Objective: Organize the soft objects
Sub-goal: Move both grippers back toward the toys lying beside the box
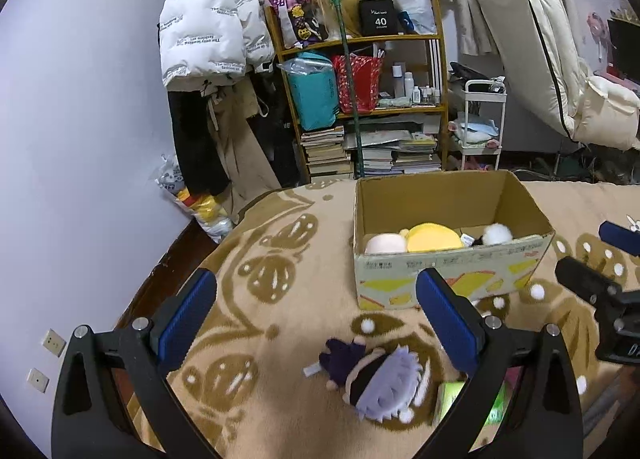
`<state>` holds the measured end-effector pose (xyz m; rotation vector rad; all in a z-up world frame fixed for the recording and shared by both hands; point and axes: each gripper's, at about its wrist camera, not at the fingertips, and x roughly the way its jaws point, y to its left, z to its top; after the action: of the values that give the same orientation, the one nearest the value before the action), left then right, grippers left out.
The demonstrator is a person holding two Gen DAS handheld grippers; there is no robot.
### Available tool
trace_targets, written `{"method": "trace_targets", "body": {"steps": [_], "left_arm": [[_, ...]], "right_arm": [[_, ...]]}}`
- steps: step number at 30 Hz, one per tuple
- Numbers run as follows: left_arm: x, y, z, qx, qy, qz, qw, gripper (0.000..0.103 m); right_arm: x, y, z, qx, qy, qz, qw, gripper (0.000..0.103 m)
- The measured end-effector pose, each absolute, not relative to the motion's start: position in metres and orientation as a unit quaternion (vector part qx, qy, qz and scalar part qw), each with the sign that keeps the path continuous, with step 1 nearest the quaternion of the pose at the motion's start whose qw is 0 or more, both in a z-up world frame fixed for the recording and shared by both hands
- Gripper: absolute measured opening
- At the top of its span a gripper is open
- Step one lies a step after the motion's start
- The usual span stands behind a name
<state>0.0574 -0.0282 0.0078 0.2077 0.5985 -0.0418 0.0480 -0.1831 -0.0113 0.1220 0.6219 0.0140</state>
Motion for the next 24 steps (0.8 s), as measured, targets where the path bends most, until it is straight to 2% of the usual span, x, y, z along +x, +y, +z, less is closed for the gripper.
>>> {"method": "trace_targets", "body": {"steps": [11, 24], "left_arm": [[0.037, -0.001, 0.015, 0.072, 0.328, -0.004, 0.942, 0.099], [0.062, -0.005, -0.016, 0.062, 0.407, -0.061, 0.909, 0.099]], "right_arm": [[0.032, -0.161, -0.026, 0.056, 0.356, 0.002, 0.933, 0.103], [0.040, -0.155, -0.054, 0.100, 0.420, 0.019, 0.902, 0.103]]}}
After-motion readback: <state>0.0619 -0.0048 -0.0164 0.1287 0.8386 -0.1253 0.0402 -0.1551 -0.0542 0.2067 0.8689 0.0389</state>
